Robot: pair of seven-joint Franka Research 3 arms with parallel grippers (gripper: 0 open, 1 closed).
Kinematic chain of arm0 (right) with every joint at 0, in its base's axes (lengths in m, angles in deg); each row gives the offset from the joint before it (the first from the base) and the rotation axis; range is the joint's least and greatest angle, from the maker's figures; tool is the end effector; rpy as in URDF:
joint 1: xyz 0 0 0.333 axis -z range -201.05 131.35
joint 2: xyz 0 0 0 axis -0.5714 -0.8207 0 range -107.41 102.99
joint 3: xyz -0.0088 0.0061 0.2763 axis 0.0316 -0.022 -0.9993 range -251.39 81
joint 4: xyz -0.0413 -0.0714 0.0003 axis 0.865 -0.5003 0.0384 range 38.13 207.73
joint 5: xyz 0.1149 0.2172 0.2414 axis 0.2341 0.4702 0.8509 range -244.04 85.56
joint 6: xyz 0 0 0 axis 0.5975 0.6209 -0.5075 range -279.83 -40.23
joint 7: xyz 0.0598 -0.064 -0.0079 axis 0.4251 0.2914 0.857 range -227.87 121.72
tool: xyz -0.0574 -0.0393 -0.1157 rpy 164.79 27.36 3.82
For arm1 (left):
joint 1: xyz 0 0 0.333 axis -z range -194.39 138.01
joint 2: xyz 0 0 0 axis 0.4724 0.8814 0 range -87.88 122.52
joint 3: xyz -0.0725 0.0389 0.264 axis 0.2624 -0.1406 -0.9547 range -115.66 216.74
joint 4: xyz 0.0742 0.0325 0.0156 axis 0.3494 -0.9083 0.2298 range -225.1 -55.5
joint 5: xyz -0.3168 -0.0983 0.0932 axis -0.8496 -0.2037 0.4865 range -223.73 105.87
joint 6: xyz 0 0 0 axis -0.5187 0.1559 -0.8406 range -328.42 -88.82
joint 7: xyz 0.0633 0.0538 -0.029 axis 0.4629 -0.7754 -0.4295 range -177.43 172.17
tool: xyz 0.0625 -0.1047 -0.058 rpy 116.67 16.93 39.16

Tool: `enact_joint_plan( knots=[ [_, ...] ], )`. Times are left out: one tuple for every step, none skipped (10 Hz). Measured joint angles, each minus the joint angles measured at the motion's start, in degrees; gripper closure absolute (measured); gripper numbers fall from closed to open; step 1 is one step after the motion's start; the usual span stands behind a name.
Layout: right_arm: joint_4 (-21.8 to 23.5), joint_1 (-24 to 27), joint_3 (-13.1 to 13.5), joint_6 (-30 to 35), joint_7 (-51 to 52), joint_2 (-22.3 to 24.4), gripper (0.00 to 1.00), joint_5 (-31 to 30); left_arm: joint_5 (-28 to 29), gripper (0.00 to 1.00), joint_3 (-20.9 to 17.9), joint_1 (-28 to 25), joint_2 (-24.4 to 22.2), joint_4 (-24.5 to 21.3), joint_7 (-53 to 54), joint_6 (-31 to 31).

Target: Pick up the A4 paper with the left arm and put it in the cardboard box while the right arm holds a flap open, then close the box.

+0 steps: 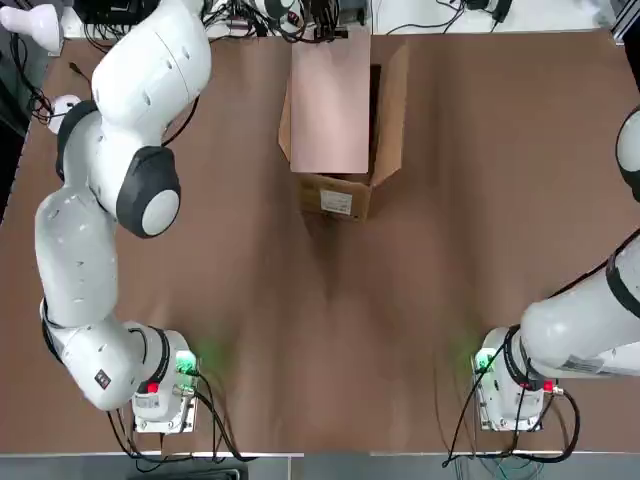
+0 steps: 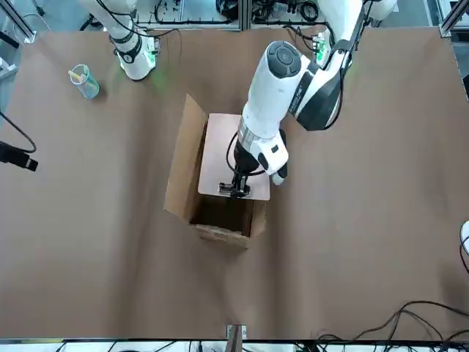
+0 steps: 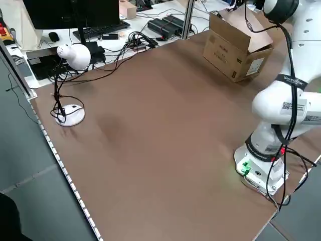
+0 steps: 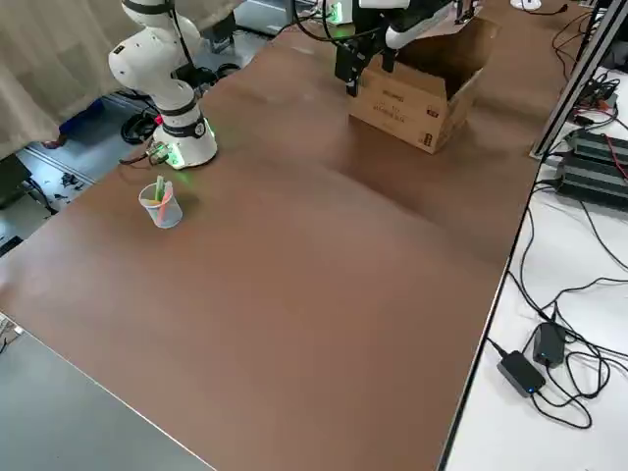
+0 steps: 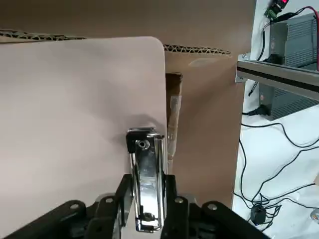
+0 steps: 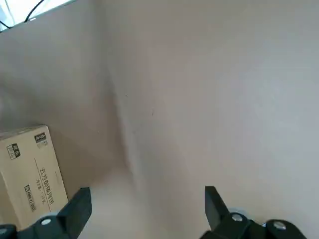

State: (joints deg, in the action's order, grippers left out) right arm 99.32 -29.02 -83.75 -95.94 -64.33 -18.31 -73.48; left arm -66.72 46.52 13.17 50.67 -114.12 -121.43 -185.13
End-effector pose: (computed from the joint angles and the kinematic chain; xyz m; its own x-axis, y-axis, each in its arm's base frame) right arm 0.5579 -0.0542 0.5540 0.9510 -0.3011 -0.0701 -0.3063 -0.9485 -0.0808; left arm 0.5409 -0.4408 0.4603 0.1568 0.9500 -0.2701 0.9533 -0.0740 0.2930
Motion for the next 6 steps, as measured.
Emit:
enact_joint_plan(
  knots=[
    [0.0, 0.01, 0.0, 0.0, 0.0, 0.0, 0.0, 0.09, 0.0, 0.69, -0.05, -0.05, 0.01, 0.0, 0.1, -0.27],
    [0.0, 0.02, 0.0, 0.0, -0.01, 0.0, 0.0, 0.2, 0.0, 0.69, -0.12, -0.12, 0.01, -0.02, 0.24, -0.88],
    [0.0, 0.04, 0.0, 0.0, -0.01, 0.0, 0.0, 0.25, 0.0, 0.69, -0.32, -0.15, 0.04, -0.05, 0.27, -1.42],
    [0.0, 0.05, 0.0, 0.0, -0.02, 0.0, 0.0, 0.27, 0.0, 0.69, -0.74, -0.16, 0.11, -0.08, 0.28, -2.08],
    [0.0, 0.06, 0.0, 0.0, -0.02, 0.0, 0.0, 0.28, 0.0, 0.69, -1.08, -0.17, 0.16, -0.09, 0.29, -2.78],
    [0.0, 0.1, 0.0, -0.02, -0.02, 0.0, 0.0, 0.28, 0.0, 0.69, -1.28, -0.15, 0.25, -0.13, 0.3, -3.26]
  ],
)
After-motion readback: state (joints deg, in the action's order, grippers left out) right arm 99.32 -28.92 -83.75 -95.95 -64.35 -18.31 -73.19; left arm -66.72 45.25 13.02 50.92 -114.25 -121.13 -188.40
